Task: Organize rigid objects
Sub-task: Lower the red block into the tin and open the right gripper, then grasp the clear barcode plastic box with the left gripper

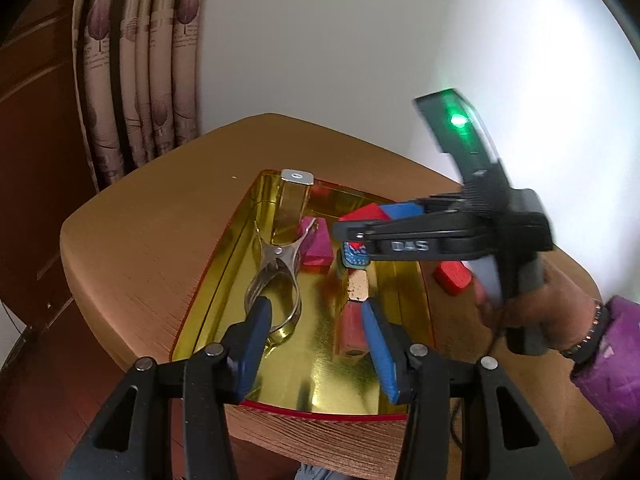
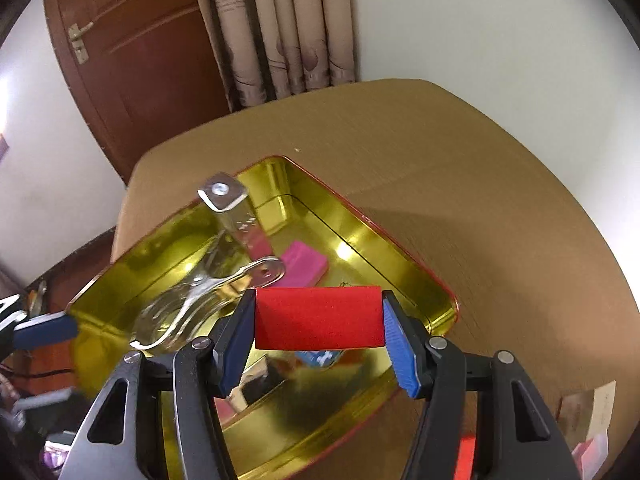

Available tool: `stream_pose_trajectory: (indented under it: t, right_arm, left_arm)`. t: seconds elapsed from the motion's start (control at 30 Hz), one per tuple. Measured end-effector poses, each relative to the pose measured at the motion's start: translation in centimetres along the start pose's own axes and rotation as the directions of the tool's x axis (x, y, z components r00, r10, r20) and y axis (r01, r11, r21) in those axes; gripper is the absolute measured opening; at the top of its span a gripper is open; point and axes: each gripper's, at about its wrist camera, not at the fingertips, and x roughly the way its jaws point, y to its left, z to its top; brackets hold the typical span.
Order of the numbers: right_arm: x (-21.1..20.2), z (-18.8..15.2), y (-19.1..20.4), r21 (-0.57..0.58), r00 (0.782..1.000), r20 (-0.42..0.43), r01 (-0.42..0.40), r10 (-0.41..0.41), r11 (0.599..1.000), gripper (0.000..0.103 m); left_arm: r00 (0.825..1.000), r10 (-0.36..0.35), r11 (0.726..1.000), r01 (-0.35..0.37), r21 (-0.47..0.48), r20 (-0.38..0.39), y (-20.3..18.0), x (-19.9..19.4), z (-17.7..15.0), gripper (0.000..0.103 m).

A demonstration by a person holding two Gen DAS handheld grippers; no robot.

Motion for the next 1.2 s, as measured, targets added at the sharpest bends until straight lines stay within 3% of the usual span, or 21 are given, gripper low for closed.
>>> stream_pose_trajectory:
  t: [0.13, 0.23, 0.37, 0.5, 0.57, 0.67, 0.77, 0.87, 0.97, 1.0, 1.07, 1.17, 1.2]
  right_arm:
    - [1.3, 0.3, -0.6, 0.016, 1.0, -0.006, 0.026, -0.026, 1.0, 0.057]
    - [1.1, 0.3, -1.3, 0.058, 1.0, 0.012, 0.004, -0.005, 0.998, 0.072]
    - [-1.9, -0.5, -2.0, 0.133, 0.993, 0.116, -0.006, -0.009, 0.991, 0.074]
    - [-7.9, -4.2, -2.5, 0.242, 0.962, 0.265, 0.002, -0.068, 0.97, 0.078]
    - [-10.3, -7.3, -3.1, 0.298, 0.944, 0.3, 0.044, -0.137, 0.954, 0.089]
    - [-14.0, -14.2, -5.1, 0.407, 0.909, 0.27, 0.191, -0.317, 0.893, 0.093]
    - [-16.9, -22.1, -8.6, 0.492, 0.84, 0.125, 0.409, -0.527, 0.769, 0.095]
    - [-19.5, -28.8, -12.4, 0.555, 0.775, -0.029, 0.538, -0.632, 0.635, 0.095]
    - [-21.6, -33.3, -15.0, 0.623, 0.737, -0.095, 0.569, -0.67, 0.537, 0.095]
    - [-22.6, -34.8, -15.8, 0.666, 0.741, -0.095, 0.544, -0.665, 0.511, 0.095]
    - [-24.1, -36.1, -16.7, 0.734, 0.763, -0.038, 0.46, -0.645, 0.5, 0.101]
    - [-24.1, -36.5, -17.5, 0.761, 0.79, -0.011, 0.405, -0.614, 0.507, 0.101]
    - [-24.1, -36.4, -17.5, 0.76, 0.795, -0.003, 0.396, -0.607, 0.515, 0.101]
  left_arm:
    - [1.0, -0.008, 1.0, 0.008, -0.018, -0.011, 0.4, 0.4, -0.1, 0.048]
    - [1.0, -0.01, 0.999, 0.01, -0.033, -0.026, 0.6, 0.8, -0.3, 0.048]
    - [0.999, -0.01, 1.0, 0.009, -0.026, -0.035, 0.3, 1.0, -0.5, 0.048]
    - [1.0, 0.023, 1.0, -0.023, 0.021, -0.005, -0.7, 0.6, -0.7, 0.048]
    - [1.0, 0.023, 0.999, -0.023, 0.048, 0.004, -1.3, 0.4, -0.9, 0.048]
    - [0.999, 0.031, 0.994, -0.033, 0.103, 0.021, -2.4, 0.4, -1.3, 0.048]
    - [0.999, 0.016, 0.985, -0.022, 0.174, 0.033, -3.7, 0.4, -1.6, 0.048]
    - [0.999, -0.039, 0.967, 0.034, 0.252, 0.014, -5.9, 0.4, -2.3, 0.048]
    - [0.988, -0.146, 0.933, 0.154, 0.325, -0.05, -9.3, 0.4, -3.2, 0.049]
    - [0.981, -0.179, 0.92, 0.193, 0.341, -0.072, -10.3, 0.5, -3.3, 0.05]
    - [0.964, -0.234, 0.879, 0.265, 0.396, -0.125, -13.5, 1.2, -3.2, 0.052]
    - [0.958, -0.253, 0.821, 0.288, 0.494, -0.138, -18.3, 2.2, -2.5, 0.055]
    - [0.95, -0.268, 0.787, 0.313, 0.532, -0.162, -20.4, 2.9, -2.0, 0.056]
